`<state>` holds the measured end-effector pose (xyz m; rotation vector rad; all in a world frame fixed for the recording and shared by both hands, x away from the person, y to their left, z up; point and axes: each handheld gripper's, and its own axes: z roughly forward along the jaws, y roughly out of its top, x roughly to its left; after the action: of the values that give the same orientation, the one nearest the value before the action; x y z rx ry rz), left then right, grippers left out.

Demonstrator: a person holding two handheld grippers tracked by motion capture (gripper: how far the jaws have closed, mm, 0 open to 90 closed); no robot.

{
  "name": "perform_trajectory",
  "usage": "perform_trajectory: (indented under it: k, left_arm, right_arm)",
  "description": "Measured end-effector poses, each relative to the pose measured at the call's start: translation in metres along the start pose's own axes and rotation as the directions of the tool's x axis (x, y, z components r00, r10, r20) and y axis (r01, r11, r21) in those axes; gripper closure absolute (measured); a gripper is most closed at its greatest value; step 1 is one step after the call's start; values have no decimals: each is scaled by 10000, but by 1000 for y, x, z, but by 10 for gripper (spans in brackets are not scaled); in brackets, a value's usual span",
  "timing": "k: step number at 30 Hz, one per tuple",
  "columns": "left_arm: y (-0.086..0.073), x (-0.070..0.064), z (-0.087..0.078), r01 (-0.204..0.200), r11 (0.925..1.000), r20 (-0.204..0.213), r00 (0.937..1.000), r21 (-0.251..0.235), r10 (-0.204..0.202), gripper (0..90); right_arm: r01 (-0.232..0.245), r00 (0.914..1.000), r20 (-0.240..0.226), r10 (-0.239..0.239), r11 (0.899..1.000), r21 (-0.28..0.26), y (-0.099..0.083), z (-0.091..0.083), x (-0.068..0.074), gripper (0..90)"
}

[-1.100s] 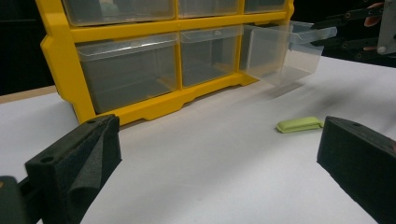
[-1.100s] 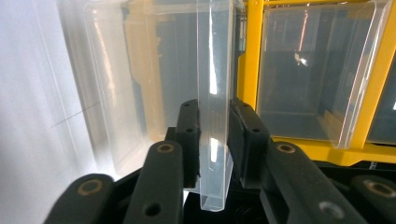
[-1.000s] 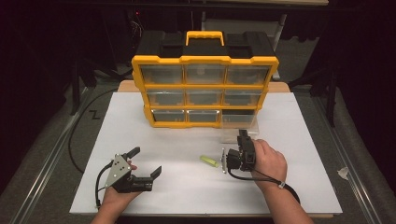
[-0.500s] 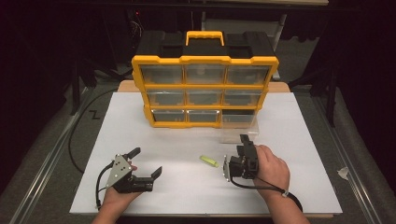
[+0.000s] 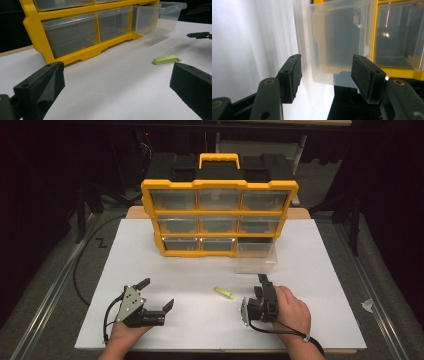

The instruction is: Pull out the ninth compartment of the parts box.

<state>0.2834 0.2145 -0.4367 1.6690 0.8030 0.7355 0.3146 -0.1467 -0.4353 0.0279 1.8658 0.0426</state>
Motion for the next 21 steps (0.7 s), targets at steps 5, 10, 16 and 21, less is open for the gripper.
perform_trajectory:
  k: [5, 10, 16, 21]
  left_arm:
    - [-1, 2, -1, -317, 9992, -311, 9990, 253, 325, 3]
    - [-1, 5, -1, -141, 9994, -413, 9990, 311, 154, 3]
    - [-2, 11, -4, 88, 9996, -713, 9974, 252, -70, 2]
    - [-4, 18, -7, 464, 9987, -862, 9953, 232, -442, 3]
  right_arm:
    - [-141, 9997, -217, 140, 9999, -53, -5, -5, 5, 436]
    - [-230, 9997, -108, 228, 9996, -142, -7, -8, 3, 427]
    - [-473, 9973, -569, 475, 9989, 43, -13, -7, 1, 377]
    - [-289, 9980, -563, 281, 9995, -127, -15, -5, -2, 333]
